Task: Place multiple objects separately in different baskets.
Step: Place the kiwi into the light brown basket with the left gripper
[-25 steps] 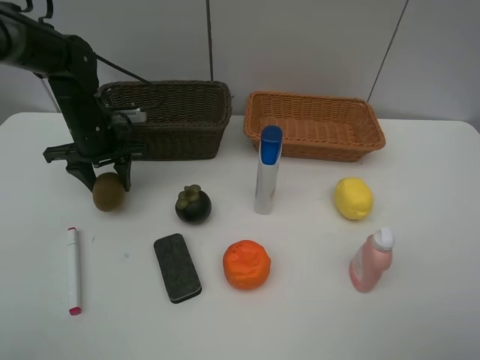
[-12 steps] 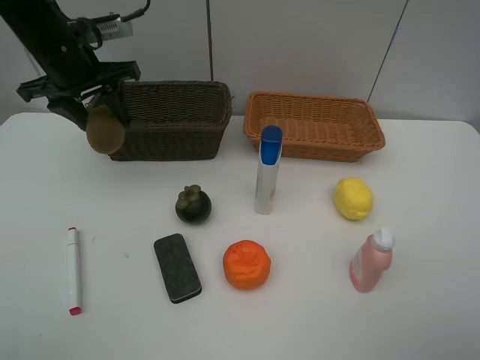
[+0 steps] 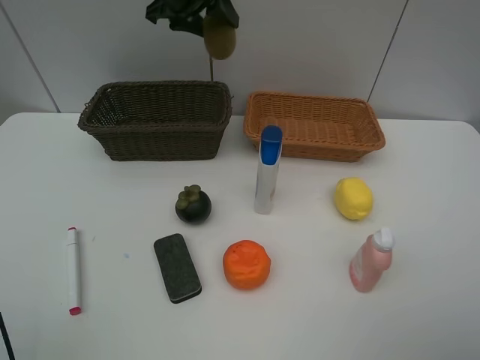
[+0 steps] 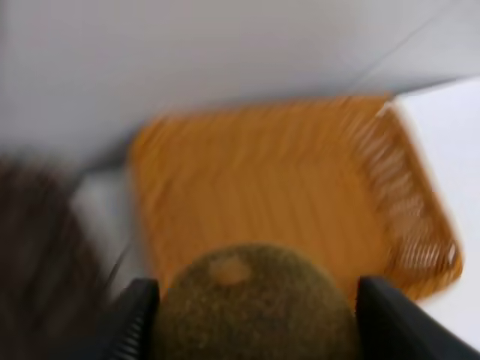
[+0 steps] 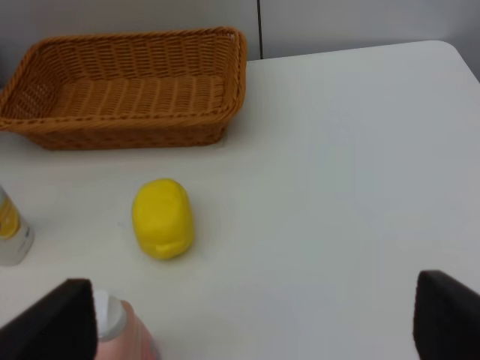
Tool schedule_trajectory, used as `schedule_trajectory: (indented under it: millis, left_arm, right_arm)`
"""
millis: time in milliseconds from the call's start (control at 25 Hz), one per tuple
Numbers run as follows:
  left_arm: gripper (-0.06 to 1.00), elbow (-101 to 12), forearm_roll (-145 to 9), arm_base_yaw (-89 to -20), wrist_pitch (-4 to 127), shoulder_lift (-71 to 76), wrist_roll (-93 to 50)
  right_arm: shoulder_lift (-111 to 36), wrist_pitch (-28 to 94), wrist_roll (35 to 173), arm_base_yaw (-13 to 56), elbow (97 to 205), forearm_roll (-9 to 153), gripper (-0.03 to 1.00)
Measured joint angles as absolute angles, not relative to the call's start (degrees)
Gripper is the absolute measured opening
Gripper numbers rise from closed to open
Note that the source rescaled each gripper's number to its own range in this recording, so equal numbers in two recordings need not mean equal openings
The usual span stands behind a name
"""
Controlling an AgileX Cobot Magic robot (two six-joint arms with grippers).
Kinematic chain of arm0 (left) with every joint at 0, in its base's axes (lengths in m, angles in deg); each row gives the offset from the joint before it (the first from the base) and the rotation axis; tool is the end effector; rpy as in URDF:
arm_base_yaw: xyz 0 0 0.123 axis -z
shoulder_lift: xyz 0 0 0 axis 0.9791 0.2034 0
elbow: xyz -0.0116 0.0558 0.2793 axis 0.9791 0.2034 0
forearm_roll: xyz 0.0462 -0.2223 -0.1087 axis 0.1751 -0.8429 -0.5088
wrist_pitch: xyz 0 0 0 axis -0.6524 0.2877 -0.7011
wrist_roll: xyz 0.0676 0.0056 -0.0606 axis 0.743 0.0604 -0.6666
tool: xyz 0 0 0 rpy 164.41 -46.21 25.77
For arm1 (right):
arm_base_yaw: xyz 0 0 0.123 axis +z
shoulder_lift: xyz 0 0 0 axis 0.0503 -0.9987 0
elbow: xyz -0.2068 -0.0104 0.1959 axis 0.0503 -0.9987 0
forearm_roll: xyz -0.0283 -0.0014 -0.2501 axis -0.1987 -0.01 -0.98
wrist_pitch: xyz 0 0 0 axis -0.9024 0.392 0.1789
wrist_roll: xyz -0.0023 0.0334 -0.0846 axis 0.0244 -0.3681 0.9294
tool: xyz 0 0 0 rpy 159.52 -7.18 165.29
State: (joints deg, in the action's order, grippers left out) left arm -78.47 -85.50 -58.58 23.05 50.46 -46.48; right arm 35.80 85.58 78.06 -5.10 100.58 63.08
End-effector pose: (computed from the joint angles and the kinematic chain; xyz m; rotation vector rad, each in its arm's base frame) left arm 0.4559 -0.1965 0.3000 0.2908 2.3086 -0.7116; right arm -0.0081 -0.0010 0.2816 0.0888 2.0307 -0.0154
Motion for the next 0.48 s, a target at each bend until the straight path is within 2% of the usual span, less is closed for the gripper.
schedule_trajectory:
  millis: [200,400,480]
  left_arm:
    - [0.62,-86.2,-85.9,-50.8,38.2,59.2,-37.7]
    - [0.62,-87.2,-85.3,-45.5,51.6,66.9,-31.0]
    - [0.67,-87.2,-84.6,-44.1,53.4,69.0,-28.3]
  right_arm:
    - [35.8,85.6,78.1,-5.1,100.6,63.1,1.00]
    - [35.8,85.6,78.1,-5.1,100.6,63.1,1.00]
    - [35.8,85.6,78.1,-5.1,100.6,63.1,1.00]
